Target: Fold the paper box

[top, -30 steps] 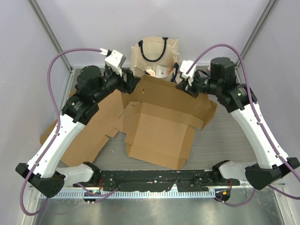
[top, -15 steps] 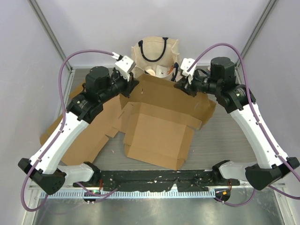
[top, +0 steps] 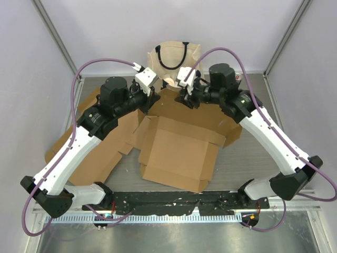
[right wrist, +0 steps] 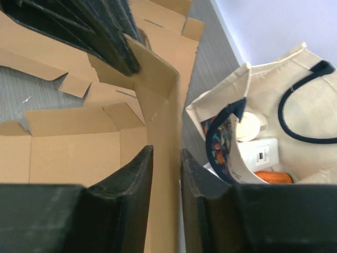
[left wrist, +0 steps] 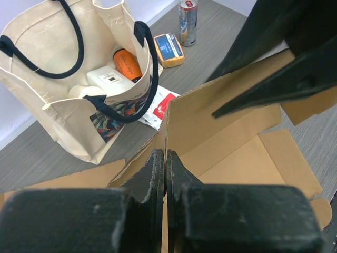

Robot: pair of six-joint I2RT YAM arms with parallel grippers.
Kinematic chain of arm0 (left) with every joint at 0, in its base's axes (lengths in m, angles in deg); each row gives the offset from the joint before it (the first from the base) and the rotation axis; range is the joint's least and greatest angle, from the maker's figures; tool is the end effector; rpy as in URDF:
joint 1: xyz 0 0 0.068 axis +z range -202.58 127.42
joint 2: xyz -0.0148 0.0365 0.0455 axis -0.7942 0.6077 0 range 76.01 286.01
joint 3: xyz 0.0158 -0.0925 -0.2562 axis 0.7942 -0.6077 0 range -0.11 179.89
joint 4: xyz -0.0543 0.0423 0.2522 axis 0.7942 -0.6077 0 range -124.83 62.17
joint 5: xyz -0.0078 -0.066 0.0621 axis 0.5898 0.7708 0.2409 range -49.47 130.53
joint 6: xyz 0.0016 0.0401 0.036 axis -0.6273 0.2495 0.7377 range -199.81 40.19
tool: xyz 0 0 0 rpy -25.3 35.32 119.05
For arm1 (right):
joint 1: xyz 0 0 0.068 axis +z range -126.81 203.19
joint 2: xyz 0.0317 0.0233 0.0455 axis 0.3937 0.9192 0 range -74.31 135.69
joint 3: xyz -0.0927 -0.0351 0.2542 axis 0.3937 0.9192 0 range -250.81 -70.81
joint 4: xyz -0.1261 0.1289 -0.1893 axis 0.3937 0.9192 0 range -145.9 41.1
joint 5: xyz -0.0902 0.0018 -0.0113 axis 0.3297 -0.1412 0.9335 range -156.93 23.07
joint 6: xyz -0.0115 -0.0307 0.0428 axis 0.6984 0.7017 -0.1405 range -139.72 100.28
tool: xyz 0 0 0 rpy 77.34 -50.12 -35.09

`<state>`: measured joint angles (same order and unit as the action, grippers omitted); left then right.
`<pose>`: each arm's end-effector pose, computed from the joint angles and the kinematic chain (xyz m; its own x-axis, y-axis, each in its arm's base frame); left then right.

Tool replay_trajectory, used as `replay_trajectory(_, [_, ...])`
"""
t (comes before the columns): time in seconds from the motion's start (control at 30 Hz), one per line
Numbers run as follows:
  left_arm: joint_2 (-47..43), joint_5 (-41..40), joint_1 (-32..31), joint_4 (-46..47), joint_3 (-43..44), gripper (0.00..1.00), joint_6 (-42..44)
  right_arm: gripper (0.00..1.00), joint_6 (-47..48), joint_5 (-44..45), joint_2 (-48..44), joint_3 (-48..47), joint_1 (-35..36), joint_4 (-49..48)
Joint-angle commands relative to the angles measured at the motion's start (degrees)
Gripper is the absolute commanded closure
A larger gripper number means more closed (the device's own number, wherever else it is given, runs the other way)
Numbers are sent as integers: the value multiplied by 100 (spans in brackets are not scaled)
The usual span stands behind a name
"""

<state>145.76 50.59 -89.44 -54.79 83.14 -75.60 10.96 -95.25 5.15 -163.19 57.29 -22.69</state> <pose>0.2035 -0.1602 0.4513 -0.1325 0.1898 -0.9728 0.7383 0.6738 0.0309 0.2355 0.1800 0.4498 0.1929 -0.4118 -0.8906 -0.8879 0.3131 -0.3371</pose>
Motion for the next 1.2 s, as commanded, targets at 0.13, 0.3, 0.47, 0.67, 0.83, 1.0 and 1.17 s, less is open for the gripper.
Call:
replay_trajectory(0.13, [-58, -1818, -593, -46, 263, 86, 299, 99, 122, 1346, 166, -369, 500, 185])
replay_trajectory(0.3, [-427, -2783, -972, 50, 140, 88, 529, 99, 281, 1478, 122, -334, 500, 686])
replay_trajectory(0.47, [-823, -1807, -972, -2, 61, 81, -50, 99, 255, 1566, 44, -158, 387, 626])
replay_trajectory(0.67, [-1595, -1859, -955, -99, -483, 46, -895, 99, 35, 1259, -255, 53, 106, 441])
replay_trajectory(0.83, [-1677, -1545, -954, 418, -985, 32, -1326, 99, -61, 1109, -370, 203, 8, 414])
replay_trajectory(1.0, [-1000, -1385, -954, 780, -688, 33, -1422, 99, 105, 1135, -379, 255, -114, 484])
replay_trajectory(1.17, [-420, -1332, -954, 867, -396, 38, -1887, 99, 228, 1003, -352, 246, -352, 528])
